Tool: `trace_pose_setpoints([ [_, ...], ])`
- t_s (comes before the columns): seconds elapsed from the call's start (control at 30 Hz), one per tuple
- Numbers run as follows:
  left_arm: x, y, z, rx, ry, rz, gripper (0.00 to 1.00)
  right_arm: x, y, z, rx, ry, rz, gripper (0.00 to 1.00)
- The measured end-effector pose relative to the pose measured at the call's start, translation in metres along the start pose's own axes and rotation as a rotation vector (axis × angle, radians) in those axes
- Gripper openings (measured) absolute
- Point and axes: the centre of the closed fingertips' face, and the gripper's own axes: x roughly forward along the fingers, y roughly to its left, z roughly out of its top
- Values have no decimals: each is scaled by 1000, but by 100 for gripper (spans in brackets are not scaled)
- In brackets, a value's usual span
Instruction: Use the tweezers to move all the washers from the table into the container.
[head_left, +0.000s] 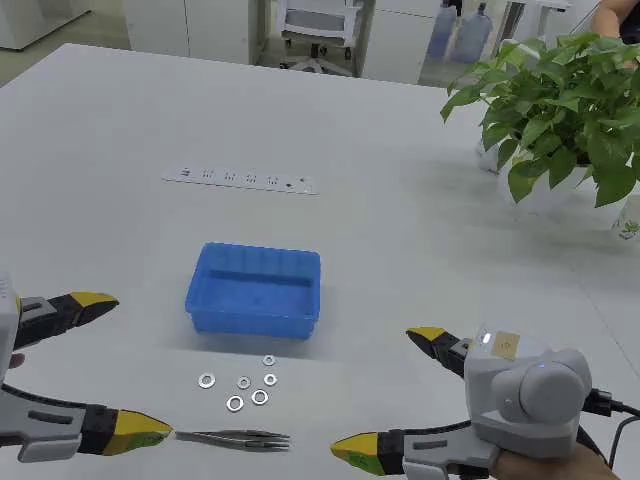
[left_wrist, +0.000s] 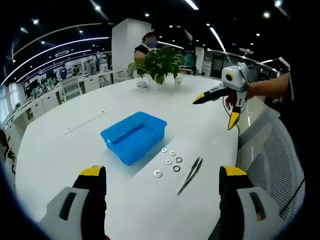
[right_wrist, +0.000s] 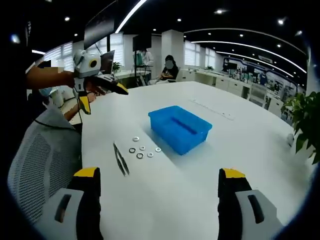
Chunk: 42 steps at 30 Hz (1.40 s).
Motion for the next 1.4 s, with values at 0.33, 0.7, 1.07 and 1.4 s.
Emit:
trace_pose_setpoints([
  [0.33,-1,0,0,4,0,3,100,1,1,2,-7,-1,4,98],
  [0.7,-2,1,2,12,0,7,100,1,0,3,-11,0,1,97],
  [1.07,-3,-1,3,19,3,3,100,-1,0,4,-15,-2,-2,97],
  [1.4,-2,-2,2,23,8,-1,100,-2,1,1,-14,3,-2,97],
])
